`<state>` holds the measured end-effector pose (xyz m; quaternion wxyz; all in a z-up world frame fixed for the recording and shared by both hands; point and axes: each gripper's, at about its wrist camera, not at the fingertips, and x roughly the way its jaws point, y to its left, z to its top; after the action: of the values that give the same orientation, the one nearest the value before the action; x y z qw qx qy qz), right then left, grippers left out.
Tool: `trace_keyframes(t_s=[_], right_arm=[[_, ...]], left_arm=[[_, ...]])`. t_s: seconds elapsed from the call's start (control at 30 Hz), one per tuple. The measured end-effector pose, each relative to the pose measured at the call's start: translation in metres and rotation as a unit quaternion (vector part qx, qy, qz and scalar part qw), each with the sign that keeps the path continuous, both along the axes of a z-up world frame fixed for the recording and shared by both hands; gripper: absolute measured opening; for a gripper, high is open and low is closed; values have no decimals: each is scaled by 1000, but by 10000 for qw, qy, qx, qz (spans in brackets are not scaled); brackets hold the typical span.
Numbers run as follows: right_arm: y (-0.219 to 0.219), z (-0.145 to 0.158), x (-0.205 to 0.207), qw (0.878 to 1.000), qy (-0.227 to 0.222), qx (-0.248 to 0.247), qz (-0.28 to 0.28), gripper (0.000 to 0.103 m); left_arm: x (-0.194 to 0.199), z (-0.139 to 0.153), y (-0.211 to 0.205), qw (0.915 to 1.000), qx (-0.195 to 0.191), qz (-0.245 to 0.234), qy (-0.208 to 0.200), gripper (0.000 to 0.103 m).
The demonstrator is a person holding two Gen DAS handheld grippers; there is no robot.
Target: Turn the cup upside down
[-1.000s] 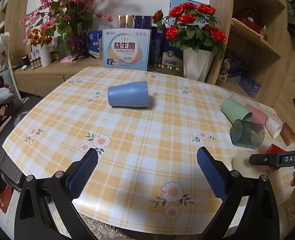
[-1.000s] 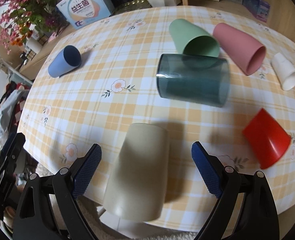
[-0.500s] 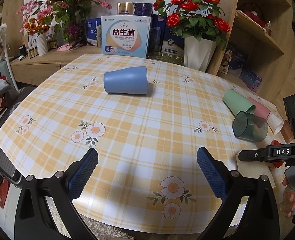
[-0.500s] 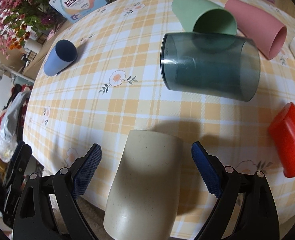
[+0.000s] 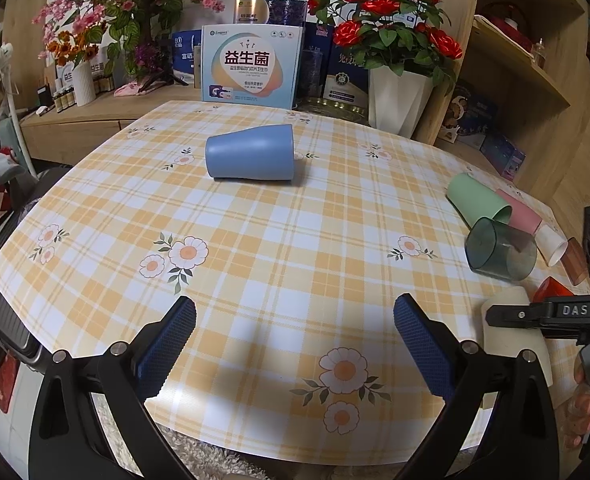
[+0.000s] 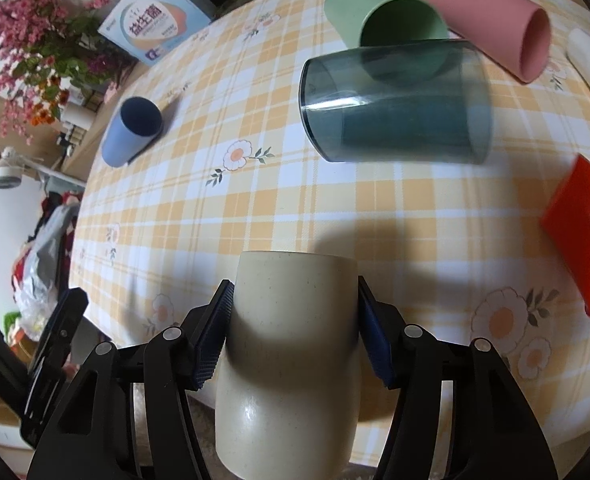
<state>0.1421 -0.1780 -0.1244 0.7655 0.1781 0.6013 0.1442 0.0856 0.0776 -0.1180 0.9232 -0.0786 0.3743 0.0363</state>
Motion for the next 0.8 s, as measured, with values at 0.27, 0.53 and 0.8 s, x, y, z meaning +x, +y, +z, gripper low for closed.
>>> trace_keyframes(t_s=[0.27,0.53,0.8], right_arm=[[-11,21,-26,9987,-518,21,-9,57],[-17,43,-51,9952,-974,-64,75,57],[-38,70,-55,9873,-1552,-302,-143,34]], left_arm=[[-4,5,-10,9999,60,-127,-72,97],[-8,12,-22,9993,149,-288,-169,97],[-10,15,-31,9987,252,-404,-208,97]])
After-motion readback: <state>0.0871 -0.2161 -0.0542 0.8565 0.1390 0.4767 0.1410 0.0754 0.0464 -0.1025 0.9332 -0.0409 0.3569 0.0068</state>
